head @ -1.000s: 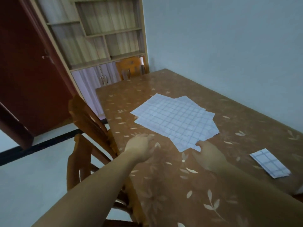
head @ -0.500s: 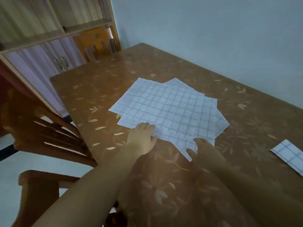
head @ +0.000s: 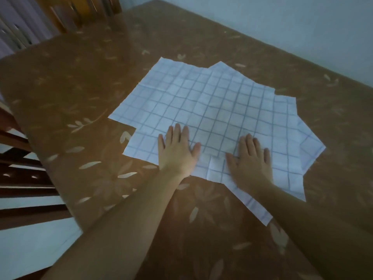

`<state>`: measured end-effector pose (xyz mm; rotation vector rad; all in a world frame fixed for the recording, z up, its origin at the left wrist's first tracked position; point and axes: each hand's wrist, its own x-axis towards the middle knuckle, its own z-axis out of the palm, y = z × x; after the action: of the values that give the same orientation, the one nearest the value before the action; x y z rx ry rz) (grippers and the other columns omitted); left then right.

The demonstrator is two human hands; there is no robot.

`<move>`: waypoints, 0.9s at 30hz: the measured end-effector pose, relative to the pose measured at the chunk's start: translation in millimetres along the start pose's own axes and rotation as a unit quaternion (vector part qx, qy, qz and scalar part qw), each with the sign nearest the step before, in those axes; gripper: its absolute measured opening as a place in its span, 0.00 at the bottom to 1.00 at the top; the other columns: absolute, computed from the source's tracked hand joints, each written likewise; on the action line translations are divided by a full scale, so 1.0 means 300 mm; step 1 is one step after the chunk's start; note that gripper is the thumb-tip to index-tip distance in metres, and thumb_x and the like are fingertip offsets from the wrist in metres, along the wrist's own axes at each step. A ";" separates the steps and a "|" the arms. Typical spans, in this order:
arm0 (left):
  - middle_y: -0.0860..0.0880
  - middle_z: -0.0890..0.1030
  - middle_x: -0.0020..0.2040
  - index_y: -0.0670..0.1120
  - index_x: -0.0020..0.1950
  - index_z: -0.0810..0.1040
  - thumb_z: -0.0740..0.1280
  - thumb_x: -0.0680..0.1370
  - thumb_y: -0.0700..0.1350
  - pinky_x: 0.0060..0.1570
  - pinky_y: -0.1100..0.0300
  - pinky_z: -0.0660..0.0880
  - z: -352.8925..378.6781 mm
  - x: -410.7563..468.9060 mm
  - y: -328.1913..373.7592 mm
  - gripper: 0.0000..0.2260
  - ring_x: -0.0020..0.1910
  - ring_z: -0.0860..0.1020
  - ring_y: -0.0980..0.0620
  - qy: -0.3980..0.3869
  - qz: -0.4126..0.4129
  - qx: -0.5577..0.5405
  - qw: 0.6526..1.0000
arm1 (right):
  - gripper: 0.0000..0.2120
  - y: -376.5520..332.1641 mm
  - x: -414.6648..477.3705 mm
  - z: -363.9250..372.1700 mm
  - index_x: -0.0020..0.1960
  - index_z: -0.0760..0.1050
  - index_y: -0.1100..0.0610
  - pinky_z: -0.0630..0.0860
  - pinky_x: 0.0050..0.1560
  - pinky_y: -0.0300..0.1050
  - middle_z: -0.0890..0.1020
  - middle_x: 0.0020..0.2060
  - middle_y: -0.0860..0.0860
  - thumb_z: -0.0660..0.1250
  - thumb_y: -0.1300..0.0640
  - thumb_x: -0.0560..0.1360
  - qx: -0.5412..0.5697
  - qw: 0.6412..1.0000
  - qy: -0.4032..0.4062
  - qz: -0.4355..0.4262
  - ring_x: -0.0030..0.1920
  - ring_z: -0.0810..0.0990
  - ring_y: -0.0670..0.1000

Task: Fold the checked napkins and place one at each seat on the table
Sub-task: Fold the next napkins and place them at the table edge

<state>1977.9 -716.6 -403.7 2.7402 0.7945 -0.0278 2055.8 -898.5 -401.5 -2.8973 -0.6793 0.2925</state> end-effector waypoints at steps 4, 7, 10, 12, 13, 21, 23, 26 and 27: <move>0.49 0.53 0.80 0.49 0.79 0.55 0.50 0.81 0.61 0.77 0.46 0.43 0.010 -0.006 -0.006 0.29 0.79 0.48 0.50 0.036 0.017 -0.011 0.999 | 0.30 0.003 -0.007 -0.016 0.79 0.53 0.51 0.42 0.77 0.56 0.53 0.79 0.48 0.48 0.39 0.81 0.019 0.999 0.031 -0.001 0.79 0.48 0.50; 0.51 0.62 0.78 0.49 0.77 0.63 0.54 0.81 0.59 0.77 0.47 0.48 0.022 -0.009 -0.010 0.26 0.78 0.55 0.52 0.070 0.023 -0.046 0.996 | 0.17 0.004 -0.012 -0.025 0.66 0.75 0.50 0.50 0.74 0.59 0.74 0.69 0.48 0.59 0.47 0.81 0.059 0.991 0.115 -0.031 0.73 0.66 0.49; 0.51 0.74 0.69 0.49 0.71 0.71 0.61 0.80 0.55 0.73 0.46 0.56 0.024 -0.019 -0.013 0.21 0.72 0.67 0.51 0.123 0.034 -0.087 0.988 | 0.08 0.011 -0.010 -0.043 0.51 0.83 0.51 0.53 0.72 0.59 0.83 0.56 0.47 0.64 0.53 0.79 0.075 0.983 0.160 -0.040 0.63 0.77 0.49; 0.52 0.79 0.63 0.49 0.66 0.75 0.63 0.79 0.53 0.70 0.45 0.60 0.016 -0.027 -0.018 0.17 0.66 0.73 0.50 0.150 0.036 -0.102 0.983 | 0.10 0.012 -0.022 -0.059 0.46 0.83 0.52 0.52 0.72 0.56 0.84 0.51 0.46 0.64 0.54 0.80 0.075 0.984 0.153 -0.043 0.57 0.79 0.49; 0.53 0.79 0.61 0.50 0.65 0.75 0.63 0.79 0.52 0.70 0.45 0.61 0.010 -0.032 -0.019 0.16 0.65 0.73 0.51 0.151 0.031 -0.104 0.983 | 0.10 0.012 -0.035 -0.066 0.45 0.83 0.52 0.52 0.73 0.55 0.85 0.49 0.46 0.63 0.55 0.80 0.078 0.984 0.150 -0.048 0.54 0.80 0.49; 0.56 0.76 0.63 0.52 0.63 0.77 0.61 0.79 0.55 0.67 0.52 0.59 -0.039 -0.101 0.020 0.15 0.66 0.69 0.53 0.076 -0.028 -0.081 0.993 | 0.10 0.066 -0.206 -0.101 0.34 0.77 0.54 0.78 0.46 0.56 0.73 0.28 0.40 0.70 0.62 0.74 0.121 0.967 0.183 -0.133 0.29 0.72 0.46; 0.56 0.76 0.65 0.53 0.65 0.76 0.60 0.80 0.55 0.68 0.51 0.58 -0.048 -0.141 0.046 0.16 0.67 0.69 0.53 0.066 -0.040 -0.104 0.992 | 0.10 0.074 -0.267 -0.118 0.34 0.77 0.55 0.78 0.44 0.52 0.74 0.28 0.42 0.69 0.61 0.74 0.128 0.967 0.167 -0.143 0.29 0.74 0.47; 0.56 0.73 0.68 0.55 0.68 0.73 0.57 0.81 0.52 0.73 0.47 0.52 -0.067 -0.215 0.076 0.17 0.71 0.66 0.55 0.015 -0.003 -0.117 0.993 | 0.07 0.093 -0.361 -0.144 0.40 0.80 0.55 0.78 0.43 0.49 0.82 0.35 0.48 0.66 0.58 0.76 0.148 0.974 0.130 -0.117 0.35 0.80 0.50; 0.57 0.71 0.70 0.55 0.69 0.71 0.56 0.81 0.50 0.74 0.46 0.49 -0.072 -0.245 0.080 0.17 0.72 0.64 0.56 -0.011 0.026 -0.125 0.992 | 0.07 0.104 -0.388 -0.159 0.41 0.79 0.55 0.77 0.41 0.47 0.81 0.36 0.48 0.65 0.57 0.76 0.160 0.976 0.118 -0.093 0.36 0.80 0.50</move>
<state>1926.9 -768.3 -369.4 2.5189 0.6698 0.0500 1977.4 -983.6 -343.3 -2.4882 -0.7742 0.0279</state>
